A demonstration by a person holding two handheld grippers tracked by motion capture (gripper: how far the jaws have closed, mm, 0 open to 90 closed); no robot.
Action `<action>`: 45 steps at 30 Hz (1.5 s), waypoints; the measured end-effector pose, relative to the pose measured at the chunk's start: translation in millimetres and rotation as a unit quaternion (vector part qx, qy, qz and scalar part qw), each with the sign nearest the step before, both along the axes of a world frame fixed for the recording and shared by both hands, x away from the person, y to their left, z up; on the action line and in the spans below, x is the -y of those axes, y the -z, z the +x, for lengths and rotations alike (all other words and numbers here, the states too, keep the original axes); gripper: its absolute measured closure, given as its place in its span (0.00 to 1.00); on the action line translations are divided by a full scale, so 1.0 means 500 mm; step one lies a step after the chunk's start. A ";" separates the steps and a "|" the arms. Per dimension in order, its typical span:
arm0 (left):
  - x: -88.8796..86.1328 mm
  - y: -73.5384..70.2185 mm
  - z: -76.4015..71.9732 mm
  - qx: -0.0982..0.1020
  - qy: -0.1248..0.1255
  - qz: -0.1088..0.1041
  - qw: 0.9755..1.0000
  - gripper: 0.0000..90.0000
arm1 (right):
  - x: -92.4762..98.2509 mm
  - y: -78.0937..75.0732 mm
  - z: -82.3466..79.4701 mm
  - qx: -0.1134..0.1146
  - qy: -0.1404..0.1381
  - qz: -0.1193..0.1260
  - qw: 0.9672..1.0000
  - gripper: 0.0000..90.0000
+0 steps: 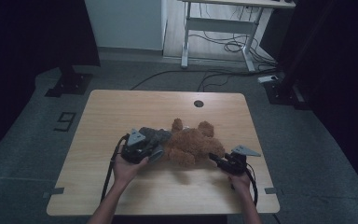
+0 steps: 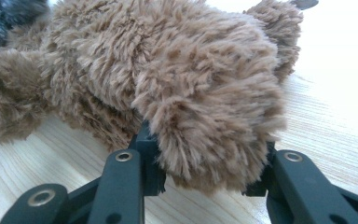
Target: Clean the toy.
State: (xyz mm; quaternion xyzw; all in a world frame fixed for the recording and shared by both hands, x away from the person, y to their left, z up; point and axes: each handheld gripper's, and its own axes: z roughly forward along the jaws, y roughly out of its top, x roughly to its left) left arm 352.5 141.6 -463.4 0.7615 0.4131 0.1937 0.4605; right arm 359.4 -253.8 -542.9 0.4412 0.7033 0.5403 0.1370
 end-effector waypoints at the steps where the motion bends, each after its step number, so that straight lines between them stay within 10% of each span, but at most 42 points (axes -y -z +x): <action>1: -0.008 0.002 0.000 -0.001 -0.005 -0.002 1.000 0.82 | 0.000 0.000 0.000 -0.001 0.000 0.000 1.000 0.68; 10: -0.043 -0.004 -0.008 -0.003 -0.010 -0.035 0.999 0.83 | -0.001 0.002 0.000 -0.003 0.001 0.002 1.000 0.68; 19: 0.108 -0.047 -0.023 0.020 0.067 -0.014 0.997 0.83 | -0.001 0.000 -0.001 -0.002 0.001 0.002 1.000 0.68; 25: 0.188 -0.002 -0.015 -0.002 0.095 0.033 0.995 0.82 | 0.002 -0.003 -0.003 -0.004 -0.005 0.004 1.000 0.70; 45: -0.040 0.009 -0.019 -0.017 0.005 -0.023 1.000 0.83 | -0.007 -0.003 -0.003 -0.006 -0.031 0.010 0.999 0.72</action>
